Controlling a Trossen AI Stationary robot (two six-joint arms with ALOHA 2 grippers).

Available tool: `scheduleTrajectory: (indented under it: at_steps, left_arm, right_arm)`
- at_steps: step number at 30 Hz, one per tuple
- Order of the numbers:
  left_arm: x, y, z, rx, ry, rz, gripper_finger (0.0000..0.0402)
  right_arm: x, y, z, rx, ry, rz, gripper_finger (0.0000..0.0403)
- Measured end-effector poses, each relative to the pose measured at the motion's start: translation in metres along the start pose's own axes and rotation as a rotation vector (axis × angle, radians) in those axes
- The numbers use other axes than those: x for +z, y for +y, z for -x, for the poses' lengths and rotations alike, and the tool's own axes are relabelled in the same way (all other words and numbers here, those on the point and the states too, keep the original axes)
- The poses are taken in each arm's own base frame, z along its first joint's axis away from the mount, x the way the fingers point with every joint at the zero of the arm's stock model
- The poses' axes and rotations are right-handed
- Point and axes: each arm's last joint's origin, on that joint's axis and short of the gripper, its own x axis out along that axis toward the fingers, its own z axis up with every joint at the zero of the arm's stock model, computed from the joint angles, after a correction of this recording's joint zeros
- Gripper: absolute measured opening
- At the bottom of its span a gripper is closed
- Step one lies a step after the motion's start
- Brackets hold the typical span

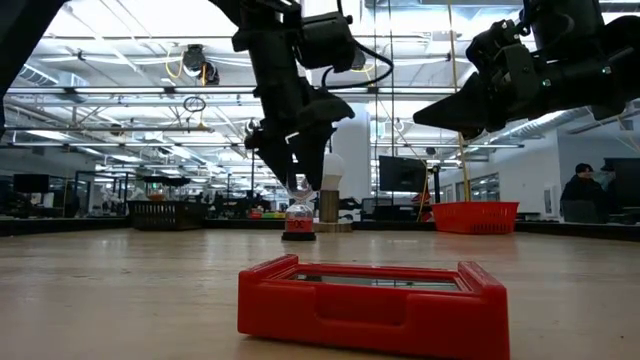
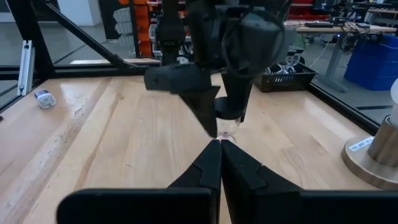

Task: Pick & Place Office items
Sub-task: Put the pink hourglass into the black bin

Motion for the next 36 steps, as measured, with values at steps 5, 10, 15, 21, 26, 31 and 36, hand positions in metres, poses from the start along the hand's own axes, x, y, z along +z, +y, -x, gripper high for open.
scheduleTrajectory:
  at_steps: [5,10,15,21,26,31,36]
  left_arm:
    - [0.002,0.005,0.004,0.003,0.000,0.009,0.0212]
    - [0.003,0.017,0.021,0.017,-0.004,0.002,0.0210]
    - [-0.005,0.039,0.067,0.125,-0.031,0.024,0.0210]
    - [-0.023,0.079,0.122,0.259,-0.117,0.160,0.0210]
    - [-0.049,0.117,0.121,0.327,-0.105,0.286,0.0210]
    - [-0.069,0.150,0.099,0.390,-0.092,0.387,0.0210]
    - [-0.073,0.175,0.087,0.433,-0.131,0.470,0.0210]
  right_arm:
    - [0.000,0.000,0.000,0.000,0.002,0.002,0.0001]
    - [0.000,0.000,0.000,0.000,0.003,0.003,0.0001]
    - [-0.002,0.000,0.000,-0.001,0.019,-0.004,0.0001]
    - [-0.004,0.000,0.000,-0.002,0.044,-0.017,0.0001]
    - [-0.004,0.000,0.000,-0.002,0.043,-0.028,0.0001]
    - [-0.004,0.000,0.000,-0.002,0.043,-0.028,0.0001]
    - [-0.004,0.000,0.000,-0.002,0.043,-0.028,0.0001]
